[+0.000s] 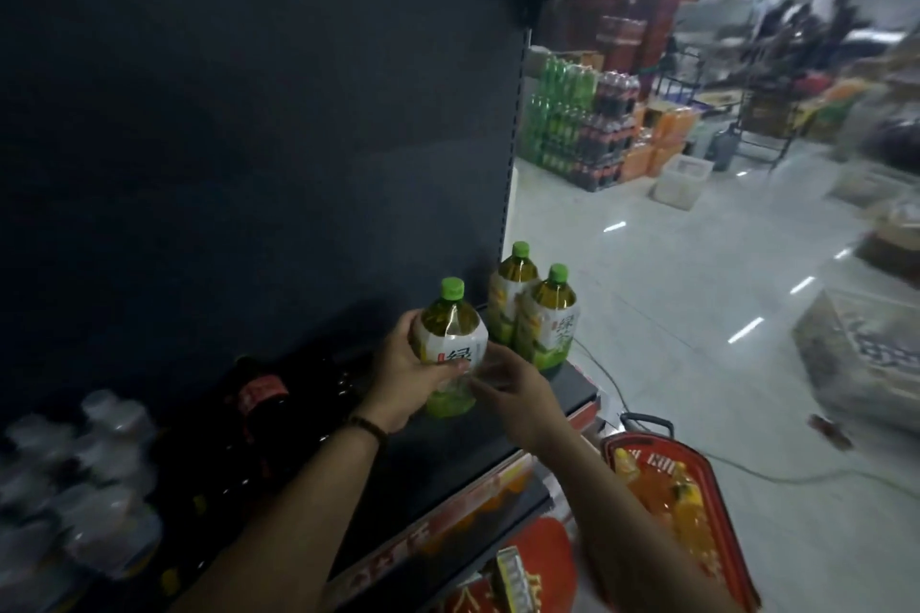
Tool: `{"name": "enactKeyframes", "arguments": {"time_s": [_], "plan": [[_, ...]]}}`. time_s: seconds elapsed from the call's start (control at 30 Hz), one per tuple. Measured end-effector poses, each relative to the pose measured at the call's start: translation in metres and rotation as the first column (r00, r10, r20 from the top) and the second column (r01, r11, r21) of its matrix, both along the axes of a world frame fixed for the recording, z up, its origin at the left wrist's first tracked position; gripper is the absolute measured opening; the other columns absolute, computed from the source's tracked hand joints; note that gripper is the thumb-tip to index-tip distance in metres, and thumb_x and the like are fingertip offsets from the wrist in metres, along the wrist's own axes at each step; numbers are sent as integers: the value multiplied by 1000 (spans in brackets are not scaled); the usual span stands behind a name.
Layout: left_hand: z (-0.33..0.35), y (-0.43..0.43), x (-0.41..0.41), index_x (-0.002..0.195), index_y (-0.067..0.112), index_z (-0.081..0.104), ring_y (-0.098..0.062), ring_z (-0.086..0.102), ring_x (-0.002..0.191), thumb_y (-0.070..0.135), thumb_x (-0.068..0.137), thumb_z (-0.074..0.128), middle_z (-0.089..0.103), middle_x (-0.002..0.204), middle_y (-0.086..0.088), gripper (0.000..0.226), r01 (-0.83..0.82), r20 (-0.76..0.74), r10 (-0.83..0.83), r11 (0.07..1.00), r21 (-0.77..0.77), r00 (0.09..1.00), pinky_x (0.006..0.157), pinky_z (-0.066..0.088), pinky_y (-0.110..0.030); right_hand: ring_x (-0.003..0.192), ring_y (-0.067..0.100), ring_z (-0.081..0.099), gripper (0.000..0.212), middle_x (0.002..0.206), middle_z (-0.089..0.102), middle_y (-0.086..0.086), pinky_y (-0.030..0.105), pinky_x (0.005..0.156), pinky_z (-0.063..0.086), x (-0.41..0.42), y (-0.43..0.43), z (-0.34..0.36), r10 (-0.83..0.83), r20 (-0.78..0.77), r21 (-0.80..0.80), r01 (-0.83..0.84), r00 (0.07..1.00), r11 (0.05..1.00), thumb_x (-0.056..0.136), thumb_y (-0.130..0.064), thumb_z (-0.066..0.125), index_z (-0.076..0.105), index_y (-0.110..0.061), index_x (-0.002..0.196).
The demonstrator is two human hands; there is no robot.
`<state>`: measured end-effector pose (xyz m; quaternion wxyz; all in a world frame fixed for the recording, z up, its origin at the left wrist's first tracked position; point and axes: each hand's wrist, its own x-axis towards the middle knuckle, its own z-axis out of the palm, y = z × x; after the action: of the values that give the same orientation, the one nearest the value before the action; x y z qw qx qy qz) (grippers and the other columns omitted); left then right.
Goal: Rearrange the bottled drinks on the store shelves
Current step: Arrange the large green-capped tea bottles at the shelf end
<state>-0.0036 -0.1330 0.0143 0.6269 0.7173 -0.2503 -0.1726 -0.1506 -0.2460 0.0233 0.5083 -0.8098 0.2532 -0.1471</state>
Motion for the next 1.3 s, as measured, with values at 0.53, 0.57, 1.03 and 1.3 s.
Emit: {"name": "enactKeyframes", "arguments": {"time_s": [0.53,0.57,1.03,1.3], "plan": [[-51,-110,42,134,23,54,-8,68,106,5,64,100,68,117,12,86,-105,105,90,984,144,990,98,61,-40,122,2,63,61,128,66,-16,36,111,52,55,-89,-73,51,18,194,-54,999,980,90,-29,75,47,-42,143],[-52,-112,45,137,22,54,-5,68,106,6,61,101,68,118,14,90,-106,108,90,982,157,990,98,61,-40,122,2,63,62,128,66,-17,35,110,52,58,-92,-76,38,29,174,-42,999,984,87,-33,75,47,-43,142],[-75,-110,57,122,24,60,-13,72,113,36,43,104,74,120,8,91,-79,48,71,978,194,996,93,64,-37,108,7,69,37,107,65,-20,11,84,50,70,-105,-97,39,28,120,-42,999,992,95,-16,77,55,-44,106],[-71,-62,60,143,26,58,-28,67,120,-16,96,46,66,136,2,64,30,-204,14,978,207,979,85,64,-47,120,8,66,88,133,65,-11,31,100,59,77,-100,-100,31,46,98,-36,998,995,73,-32,95,46,-40,146]]}}
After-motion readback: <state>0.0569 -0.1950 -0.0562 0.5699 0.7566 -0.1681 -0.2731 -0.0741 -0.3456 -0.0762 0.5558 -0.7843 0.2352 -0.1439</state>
